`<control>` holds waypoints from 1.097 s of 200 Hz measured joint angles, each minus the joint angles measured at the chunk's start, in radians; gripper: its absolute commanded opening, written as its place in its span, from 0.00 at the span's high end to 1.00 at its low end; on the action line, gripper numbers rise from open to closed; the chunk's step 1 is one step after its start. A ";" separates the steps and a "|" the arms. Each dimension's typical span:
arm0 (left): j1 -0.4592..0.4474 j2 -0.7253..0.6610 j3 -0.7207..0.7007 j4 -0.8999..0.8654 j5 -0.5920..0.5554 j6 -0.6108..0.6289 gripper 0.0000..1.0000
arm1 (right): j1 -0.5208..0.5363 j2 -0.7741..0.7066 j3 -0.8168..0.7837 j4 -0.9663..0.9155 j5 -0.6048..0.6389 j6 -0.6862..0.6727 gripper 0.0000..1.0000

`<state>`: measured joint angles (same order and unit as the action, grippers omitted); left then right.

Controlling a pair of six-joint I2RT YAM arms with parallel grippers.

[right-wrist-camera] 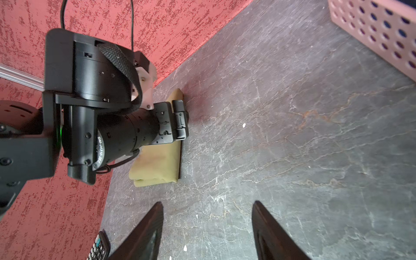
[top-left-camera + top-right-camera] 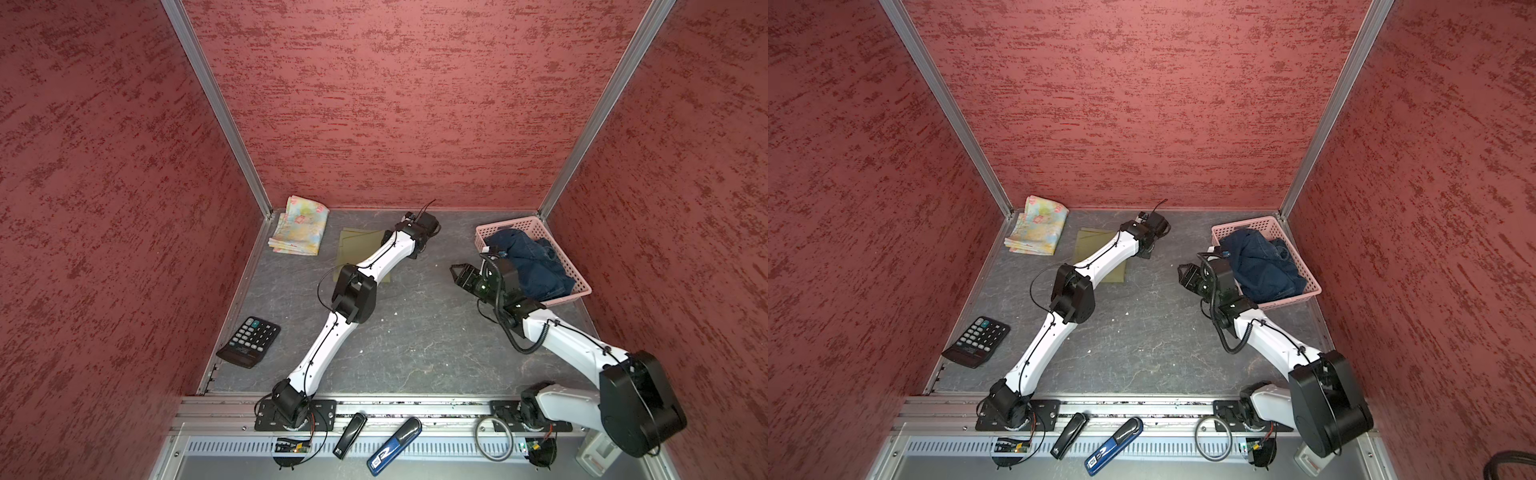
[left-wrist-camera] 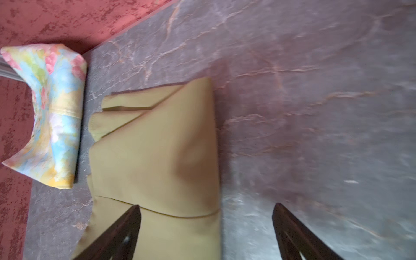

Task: Fold and stack skirts
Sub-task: Pick up the skirt from the top-center of the table.

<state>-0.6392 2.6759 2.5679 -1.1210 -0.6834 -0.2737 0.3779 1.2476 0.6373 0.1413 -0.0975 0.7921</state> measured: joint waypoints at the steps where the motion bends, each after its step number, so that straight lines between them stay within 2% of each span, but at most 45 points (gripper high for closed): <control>1: 0.000 0.001 0.000 0.000 0.000 0.000 0.08 | 0.000 0.000 0.000 0.001 0.000 0.000 0.36; 54: 0.041 0.043 0.000 0.001 -0.012 0.027 0.09 | 0.000 0.003 -0.001 0.011 -0.003 -0.011 0.36; 94: 0.056 0.058 0.020 0.006 -0.021 0.090 0.18 | 0.000 0.007 -0.006 0.034 -0.003 -0.011 0.36; 113: 0.053 0.067 0.030 0.006 -0.022 0.116 0.27 | 0.000 0.008 -0.016 0.048 -0.003 -0.011 0.36; 125: 0.052 0.070 0.032 0.005 -0.019 0.128 0.38 | 0.000 0.009 -0.020 0.054 -0.003 -0.010 0.36; 144: 0.048 0.074 0.032 -0.007 -0.018 0.147 0.47 | 0.000 0.013 -0.023 0.065 -0.003 -0.007 0.36; 167: 0.044 0.081 0.032 -0.014 -0.026 0.167 0.51 | 0.000 0.018 -0.023 0.074 -0.003 -0.005 0.36; 195: 0.043 0.088 0.035 -0.020 -0.026 0.200 0.70 | 0.000 0.018 -0.023 0.080 -0.003 0.000 0.36; 219: 0.045 0.090 0.035 -0.026 -0.002 0.222 0.92 | 0.000 0.018 -0.023 0.081 -0.002 0.004 0.36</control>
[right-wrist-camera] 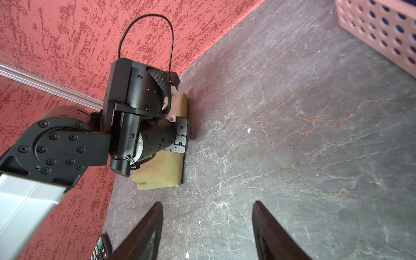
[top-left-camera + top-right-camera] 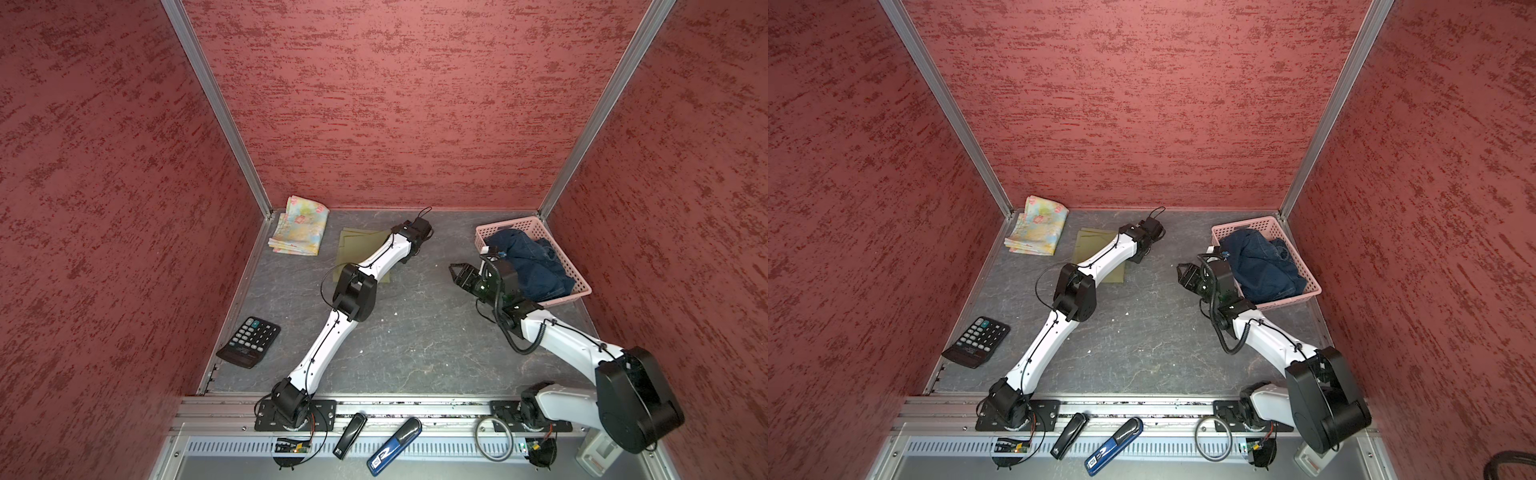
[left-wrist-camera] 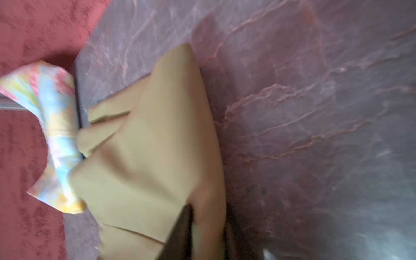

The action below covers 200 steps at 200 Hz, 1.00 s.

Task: Fold and stack skirts
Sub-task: Pick up the skirt from the top-center of the table.

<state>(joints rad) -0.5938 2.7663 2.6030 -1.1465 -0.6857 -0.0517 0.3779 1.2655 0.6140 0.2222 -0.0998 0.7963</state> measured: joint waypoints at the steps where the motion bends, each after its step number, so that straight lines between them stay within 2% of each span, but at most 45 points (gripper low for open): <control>1: 0.000 0.001 0.000 -0.001 0.000 0.005 0.93 | 0.000 0.000 0.000 0.000 0.000 0.000 0.36; 6: 0.001 0.002 0.000 0.000 0.005 0.005 1.00 | 0.000 0.000 0.000 0.000 0.000 0.000 0.36; 43: 0.012 -0.009 -0.013 0.018 0.050 0.021 1.00 | 0.000 0.000 0.000 -0.002 0.005 0.000 0.36; 67: 0.042 -0.082 -0.093 0.061 0.187 0.019 1.00 | 0.000 -0.002 0.000 -0.007 0.016 0.000 0.36; 106: 0.157 -0.302 -0.220 0.135 0.571 0.017 1.00 | 0.000 -0.003 0.011 -0.031 0.026 -0.003 0.36; 143: 0.370 -0.480 -0.235 0.261 1.037 -0.041 1.00 | 0.000 0.002 0.058 -0.042 0.032 -0.008 0.36; 176: 0.571 -0.474 -0.223 0.402 1.426 -0.144 1.00 | 0.010 0.033 0.124 -0.064 0.048 -0.016 0.36; 200: 0.678 -0.389 -0.192 0.463 1.591 -0.203 1.00 | 0.024 0.058 0.172 -0.090 0.064 -0.024 0.36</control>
<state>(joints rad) 0.0837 2.3772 2.4111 -0.6830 0.9051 -0.2550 0.4023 1.3231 0.7856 0.1318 -0.0353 0.7723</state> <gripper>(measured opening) 0.072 0.641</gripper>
